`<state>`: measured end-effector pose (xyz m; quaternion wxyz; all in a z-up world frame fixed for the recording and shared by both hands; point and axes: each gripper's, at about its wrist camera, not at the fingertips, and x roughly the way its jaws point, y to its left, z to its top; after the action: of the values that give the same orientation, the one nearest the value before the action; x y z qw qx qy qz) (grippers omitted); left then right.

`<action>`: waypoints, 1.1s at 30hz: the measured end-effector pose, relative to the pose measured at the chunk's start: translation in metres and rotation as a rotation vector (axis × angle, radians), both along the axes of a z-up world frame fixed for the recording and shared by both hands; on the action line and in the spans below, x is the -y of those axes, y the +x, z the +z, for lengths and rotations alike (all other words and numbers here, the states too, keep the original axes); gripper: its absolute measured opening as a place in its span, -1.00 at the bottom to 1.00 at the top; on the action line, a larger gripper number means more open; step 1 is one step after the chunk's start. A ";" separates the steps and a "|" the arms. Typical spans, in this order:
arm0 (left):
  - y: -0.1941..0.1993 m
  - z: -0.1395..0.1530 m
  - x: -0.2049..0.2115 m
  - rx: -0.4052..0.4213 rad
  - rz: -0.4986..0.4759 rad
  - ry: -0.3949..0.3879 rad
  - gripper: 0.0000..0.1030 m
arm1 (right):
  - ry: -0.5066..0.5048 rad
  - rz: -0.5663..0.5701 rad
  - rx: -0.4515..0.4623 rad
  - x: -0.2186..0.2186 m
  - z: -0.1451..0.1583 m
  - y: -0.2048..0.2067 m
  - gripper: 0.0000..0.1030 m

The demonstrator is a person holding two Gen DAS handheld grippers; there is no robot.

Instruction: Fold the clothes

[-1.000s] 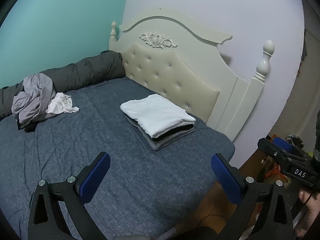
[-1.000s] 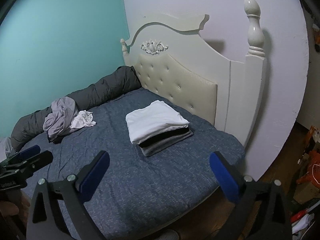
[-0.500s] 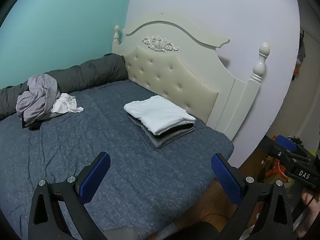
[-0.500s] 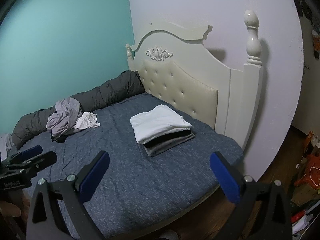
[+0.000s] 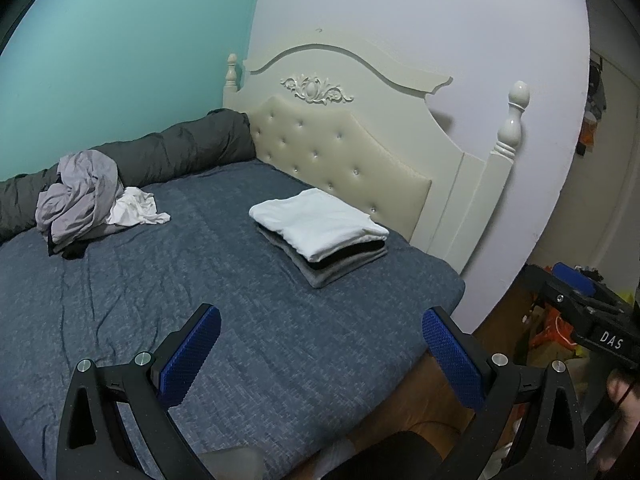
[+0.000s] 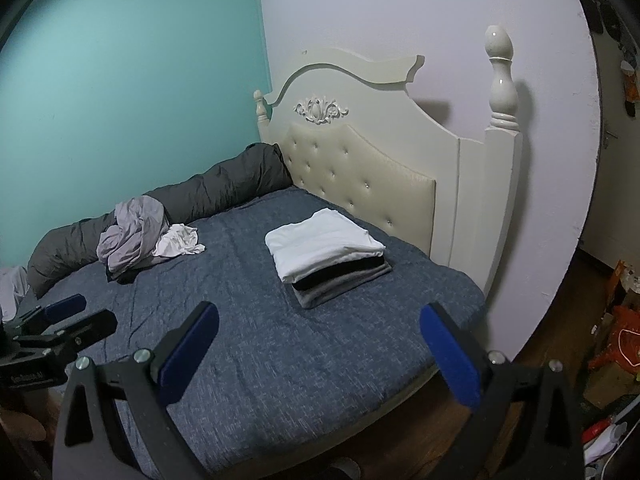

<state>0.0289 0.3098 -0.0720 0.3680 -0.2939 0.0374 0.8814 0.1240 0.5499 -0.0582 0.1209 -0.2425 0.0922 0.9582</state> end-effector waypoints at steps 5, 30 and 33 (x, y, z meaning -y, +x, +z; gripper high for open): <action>0.005 0.001 0.003 -0.006 0.006 -0.003 0.99 | 0.003 -0.003 0.006 0.002 -0.006 0.005 0.96; 0.009 -0.001 0.006 -0.012 0.030 0.001 0.99 | 0.000 0.004 0.016 0.009 -0.013 0.012 0.96; 0.007 -0.002 0.007 -0.007 0.035 0.003 0.99 | 0.001 0.002 0.019 0.009 -0.015 0.012 0.96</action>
<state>0.0359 0.3026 -0.0740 0.3530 -0.2909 0.0322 0.8887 0.1363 0.5405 -0.0730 0.1208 -0.2517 0.0901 0.9560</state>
